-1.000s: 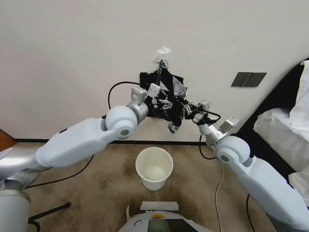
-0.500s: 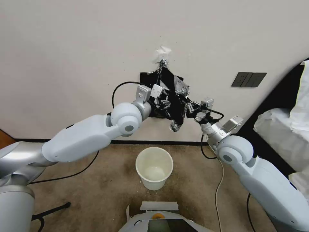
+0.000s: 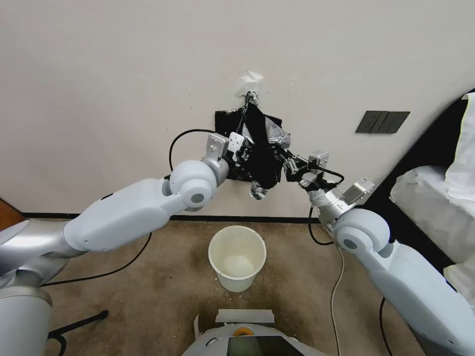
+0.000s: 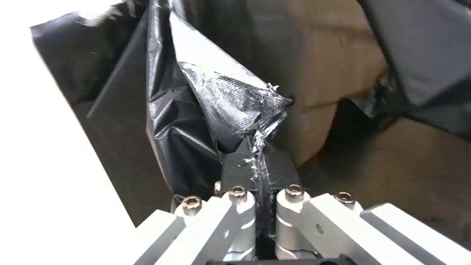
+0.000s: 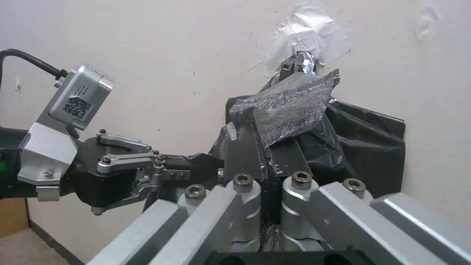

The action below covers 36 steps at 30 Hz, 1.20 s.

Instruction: Place a trash bag onto the trash bin.

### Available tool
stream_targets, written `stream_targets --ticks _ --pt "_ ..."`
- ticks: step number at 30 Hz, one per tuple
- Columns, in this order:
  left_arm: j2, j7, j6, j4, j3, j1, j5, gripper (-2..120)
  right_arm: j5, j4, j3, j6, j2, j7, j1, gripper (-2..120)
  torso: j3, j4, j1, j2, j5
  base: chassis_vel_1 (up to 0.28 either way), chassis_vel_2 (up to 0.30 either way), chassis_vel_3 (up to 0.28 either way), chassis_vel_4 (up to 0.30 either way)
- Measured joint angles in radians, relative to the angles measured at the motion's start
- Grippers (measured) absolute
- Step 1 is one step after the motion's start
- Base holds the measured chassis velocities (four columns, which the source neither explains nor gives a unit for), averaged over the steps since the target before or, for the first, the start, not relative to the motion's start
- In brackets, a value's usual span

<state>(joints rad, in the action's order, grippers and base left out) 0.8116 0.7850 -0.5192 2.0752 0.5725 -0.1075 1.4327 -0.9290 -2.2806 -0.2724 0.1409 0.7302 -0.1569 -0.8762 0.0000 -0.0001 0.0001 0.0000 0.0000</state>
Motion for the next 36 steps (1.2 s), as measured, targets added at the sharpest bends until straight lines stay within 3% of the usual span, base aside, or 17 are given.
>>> stream_targets --ticks 8,11,16,19,20,23,28,36 --pt "-0.080 -0.025 0.137 0.067 -0.113 0.121 -0.028 0 -0.056 -0.066 -0.078 0.007 0.010 -0.055 -0.103 0 0.000 0.0000 0.000 0.000 0.0000 0.000 0.000 0.000 0.000" --pt "-0.144 -0.057 0.181 0.144 -0.202 0.253 -0.046 0 -0.073 -0.114 -0.129 0.017 0.012 -0.068 -0.171 0 0.000 0.0000 0.000 0.000 -0.0004 0.000 0.000 0.000 0.000" --pt "-0.185 -0.081 0.199 0.208 -0.282 0.378 -0.075 0 -0.087 -0.151 -0.156 0.027 0.011 -0.079 -0.212 0 0.000 0.0004 0.000 0.000 -0.0002 0.000 0.000 0.000 0.000" --pt "-0.214 -0.104 0.209 0.275 -0.395 0.532 -0.108 0 -0.109 -0.207 -0.192 0.044 0.003 -0.091 -0.280 0 0.000 0.0000 0.000 0.000 -0.0001 0.000 0.000 0.000 0.000" --pt "-0.214 -0.104 0.209 0.275 -0.395 0.532 -0.108 0 -0.109 -0.207 -0.192 0.044 0.003 -0.091 -0.280 0 0.000 0.0000 0.000 0.000 -0.0001 0.000 0.000 0.000 0.000" --pt "-0.238 -0.141 0.214 0.340 -0.501 0.700 -0.165 0 -0.110 -0.223 -0.213 0.052 -0.003 -0.091 -0.369 0 0.000 0.0001 0.000 0.000 0.0000 0.000 0.000 0.000 0.000" --pt "-0.252 -0.182 0.226 0.392 -0.610 0.860 -0.229 0 -0.121 -0.224 -0.238 0.059 -0.005 -0.102 -0.426 0 0.000 0.0002 0.000 0.000 0.0000 0.000 0.000 0.000 0.000" --pt "-0.266 -0.191 0.235 0.429 -0.675 0.940 -0.250 0 -0.132 -0.222 -0.274 0.060 -0.018 -0.103 -0.457 0 0.000 0.0002 0.000 0.000 -0.0001 0.000 0.000 0.000 0.000"
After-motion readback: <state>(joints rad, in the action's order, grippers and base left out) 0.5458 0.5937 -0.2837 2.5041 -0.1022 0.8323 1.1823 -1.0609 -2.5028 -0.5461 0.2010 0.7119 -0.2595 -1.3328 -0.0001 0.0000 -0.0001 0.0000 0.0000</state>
